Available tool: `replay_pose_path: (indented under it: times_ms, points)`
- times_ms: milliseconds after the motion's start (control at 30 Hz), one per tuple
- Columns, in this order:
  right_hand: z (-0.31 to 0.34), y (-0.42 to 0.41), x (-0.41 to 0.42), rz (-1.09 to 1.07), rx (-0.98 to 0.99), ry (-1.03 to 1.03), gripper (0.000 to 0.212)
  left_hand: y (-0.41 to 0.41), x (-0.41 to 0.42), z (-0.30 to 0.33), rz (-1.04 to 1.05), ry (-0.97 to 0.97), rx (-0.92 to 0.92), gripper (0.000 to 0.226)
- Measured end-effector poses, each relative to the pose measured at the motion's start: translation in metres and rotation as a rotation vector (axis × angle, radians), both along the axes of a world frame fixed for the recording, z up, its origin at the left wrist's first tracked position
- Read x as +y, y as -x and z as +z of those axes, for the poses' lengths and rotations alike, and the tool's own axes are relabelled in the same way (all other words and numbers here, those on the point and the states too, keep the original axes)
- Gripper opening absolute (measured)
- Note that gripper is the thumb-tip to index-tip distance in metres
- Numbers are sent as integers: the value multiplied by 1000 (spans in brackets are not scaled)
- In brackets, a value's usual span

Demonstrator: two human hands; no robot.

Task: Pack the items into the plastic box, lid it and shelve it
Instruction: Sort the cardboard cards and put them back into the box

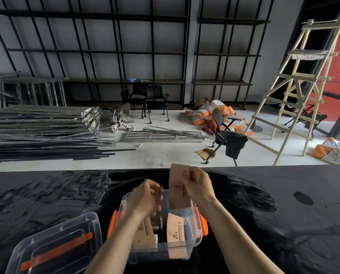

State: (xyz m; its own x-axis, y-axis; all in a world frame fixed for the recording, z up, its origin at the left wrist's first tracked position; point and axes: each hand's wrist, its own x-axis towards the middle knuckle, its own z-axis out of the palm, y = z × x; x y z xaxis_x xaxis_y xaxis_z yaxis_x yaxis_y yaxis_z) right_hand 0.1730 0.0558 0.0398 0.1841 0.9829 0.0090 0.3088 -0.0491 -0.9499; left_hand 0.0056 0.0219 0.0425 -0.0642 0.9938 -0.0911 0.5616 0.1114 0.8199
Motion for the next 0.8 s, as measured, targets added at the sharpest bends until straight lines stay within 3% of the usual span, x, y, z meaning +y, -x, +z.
replay_pose_path:
  times_ms: [67, 167, 367, 533, 733, 800]
  points:
    - [-1, -10, 3, -97, 43, 28, 17, -12, -3, -6, -183, 179, 305, 26]
    - [-9, -17, 2, -130, 92, 69, 28, -41, -4, -19, -385, 429, 466, 32]
    - [-23, -16, -5, -70, 71, 145, 34, -61, -6, -54, -489, 497, 756, 29]
    - [-24, -18, -4, -81, 90, 170, 32, -55, -4, -57, -426, 493, 659, 35]
    - [-20, -17, 1, -86, 117, 207, 14, -36, -13, -23, -297, 256, 527, 22]
    - [-17, -15, 4, -88, 129, 208, 16, -24, -12, -10, -188, 161, 371, 18]
